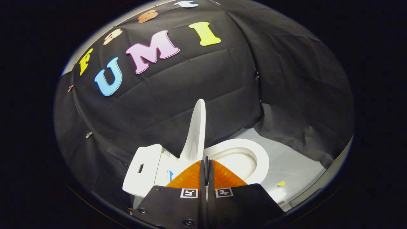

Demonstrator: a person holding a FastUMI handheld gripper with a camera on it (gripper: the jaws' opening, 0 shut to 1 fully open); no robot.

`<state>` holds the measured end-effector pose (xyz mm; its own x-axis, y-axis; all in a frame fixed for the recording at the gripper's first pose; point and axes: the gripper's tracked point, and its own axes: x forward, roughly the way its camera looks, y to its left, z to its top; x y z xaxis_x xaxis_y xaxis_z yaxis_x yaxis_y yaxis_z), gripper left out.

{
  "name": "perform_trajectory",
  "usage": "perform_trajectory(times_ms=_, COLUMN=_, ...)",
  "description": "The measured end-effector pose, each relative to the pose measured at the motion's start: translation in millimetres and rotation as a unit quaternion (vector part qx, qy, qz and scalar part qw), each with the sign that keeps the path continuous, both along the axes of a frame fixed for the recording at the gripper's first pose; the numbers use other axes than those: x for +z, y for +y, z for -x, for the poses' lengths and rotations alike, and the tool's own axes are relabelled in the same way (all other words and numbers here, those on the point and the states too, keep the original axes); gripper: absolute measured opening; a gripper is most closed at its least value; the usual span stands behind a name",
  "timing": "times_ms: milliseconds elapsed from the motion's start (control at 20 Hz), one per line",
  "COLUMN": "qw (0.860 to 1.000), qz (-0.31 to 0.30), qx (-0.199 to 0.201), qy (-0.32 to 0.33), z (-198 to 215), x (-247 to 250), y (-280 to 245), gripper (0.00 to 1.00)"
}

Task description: Open the toilet lid.

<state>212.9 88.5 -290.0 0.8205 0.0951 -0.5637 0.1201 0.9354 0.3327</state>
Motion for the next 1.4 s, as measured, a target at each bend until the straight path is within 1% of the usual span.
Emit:
perform_trajectory(times_ms=300, qw=0.999, qz=0.034, qx=0.017, qy=-0.019, z=5.6, x=31.8, y=52.8, gripper=0.06)
perform_trajectory(times_ms=550, qw=0.995, qz=0.085, qx=0.034, qy=-0.037, z=18.3, x=55.7, y=105.7, gripper=0.07)
perform_trajectory(times_ms=800, qw=0.984, qz=0.154, qx=0.057, qy=-0.064, z=24.6, x=69.2, y=159.2, gripper=0.07)
perform_trajectory(times_ms=1000, qw=0.978, qz=0.177, qx=0.074, qy=-0.079, z=30.4, x=73.0, y=200.2, gripper=0.07)
perform_trajectory(times_ms=1200, qw=0.969, qz=0.212, qx=0.087, qy=-0.095, z=31.9, x=66.1, y=236.6, gripper=0.07)
perform_trajectory(times_ms=1400, qw=0.963, qz=0.225, qx=0.101, qy=-0.107, z=36.2, x=62.7, y=272.0, gripper=0.07)
